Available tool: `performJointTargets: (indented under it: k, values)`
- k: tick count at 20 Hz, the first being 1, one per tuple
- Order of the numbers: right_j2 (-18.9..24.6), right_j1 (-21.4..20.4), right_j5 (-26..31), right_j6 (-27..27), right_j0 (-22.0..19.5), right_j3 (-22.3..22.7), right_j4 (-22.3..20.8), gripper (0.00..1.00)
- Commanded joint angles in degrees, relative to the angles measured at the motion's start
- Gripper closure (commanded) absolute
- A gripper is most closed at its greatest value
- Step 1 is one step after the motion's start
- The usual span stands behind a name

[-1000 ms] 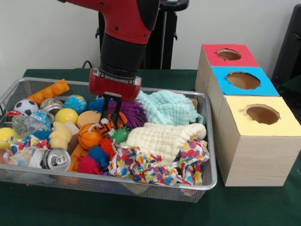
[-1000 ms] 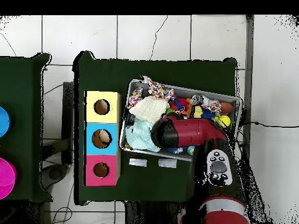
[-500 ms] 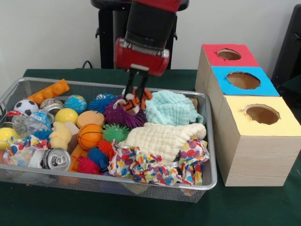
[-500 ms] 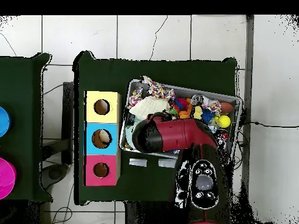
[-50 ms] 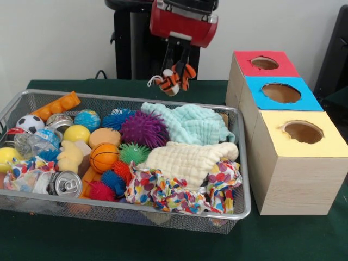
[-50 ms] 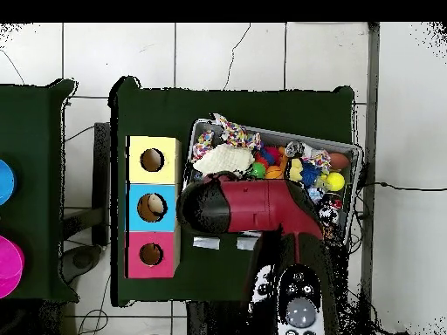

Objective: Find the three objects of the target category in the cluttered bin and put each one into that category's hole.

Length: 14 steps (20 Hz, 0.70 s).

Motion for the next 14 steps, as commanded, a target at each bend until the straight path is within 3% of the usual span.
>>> performJointTargets:
  k: [1,14]
  values:
    - [4.27,0.25,11.93,6.44,0.71,8.19,7.42,1.00]
    - [0.90,1.02,14.03,14.24,6.17,14.10,18.07,1.00]
